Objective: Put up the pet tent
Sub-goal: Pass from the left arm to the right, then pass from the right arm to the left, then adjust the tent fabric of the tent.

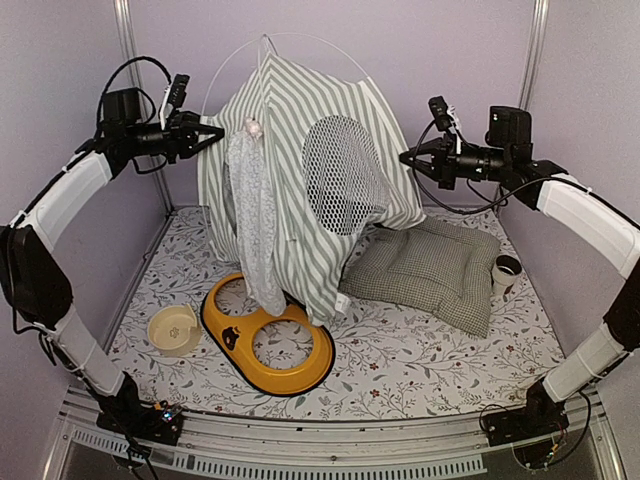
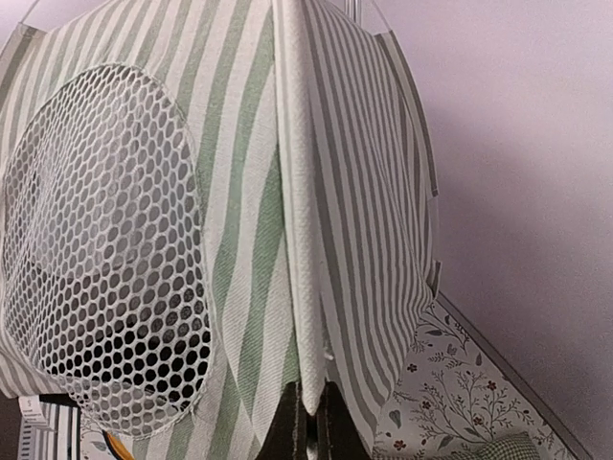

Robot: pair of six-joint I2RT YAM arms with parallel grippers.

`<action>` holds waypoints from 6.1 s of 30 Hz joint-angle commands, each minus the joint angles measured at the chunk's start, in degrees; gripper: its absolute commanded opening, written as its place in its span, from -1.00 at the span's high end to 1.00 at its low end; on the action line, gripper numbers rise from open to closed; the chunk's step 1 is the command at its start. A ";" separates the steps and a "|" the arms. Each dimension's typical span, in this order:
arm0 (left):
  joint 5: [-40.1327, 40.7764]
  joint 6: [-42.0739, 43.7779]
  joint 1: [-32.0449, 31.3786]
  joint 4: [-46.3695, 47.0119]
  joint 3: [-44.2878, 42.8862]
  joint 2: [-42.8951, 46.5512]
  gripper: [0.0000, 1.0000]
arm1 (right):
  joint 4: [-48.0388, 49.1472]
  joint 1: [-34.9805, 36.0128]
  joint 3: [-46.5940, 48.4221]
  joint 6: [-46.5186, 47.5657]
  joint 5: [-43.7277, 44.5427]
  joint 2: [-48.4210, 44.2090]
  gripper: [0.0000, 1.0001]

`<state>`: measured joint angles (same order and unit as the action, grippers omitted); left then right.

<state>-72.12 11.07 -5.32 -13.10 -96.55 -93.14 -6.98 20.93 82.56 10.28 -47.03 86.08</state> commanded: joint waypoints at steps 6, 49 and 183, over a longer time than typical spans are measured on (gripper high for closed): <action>35.32 -4.73 -3.70 11.16 -0.48 1.82 -0.28 | 12.20 5.07 -13.23 -12.57 14.85 -6.11 1.00; 77.90 -33.36 -50.75 27.92 43.38 15.52 0.04 | 11.45 25.66 -3.21 -40.69 31.53 8.33 0.99; 59.60 -63.30 -40.02 48.79 70.05 21.00 1.00 | 33.75 24.72 -6.81 -47.22 -13.33 18.10 0.54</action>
<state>-12.82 -53.06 -46.37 36.64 -27.49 -72.66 21.91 45.01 73.56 -36.36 -58.78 103.46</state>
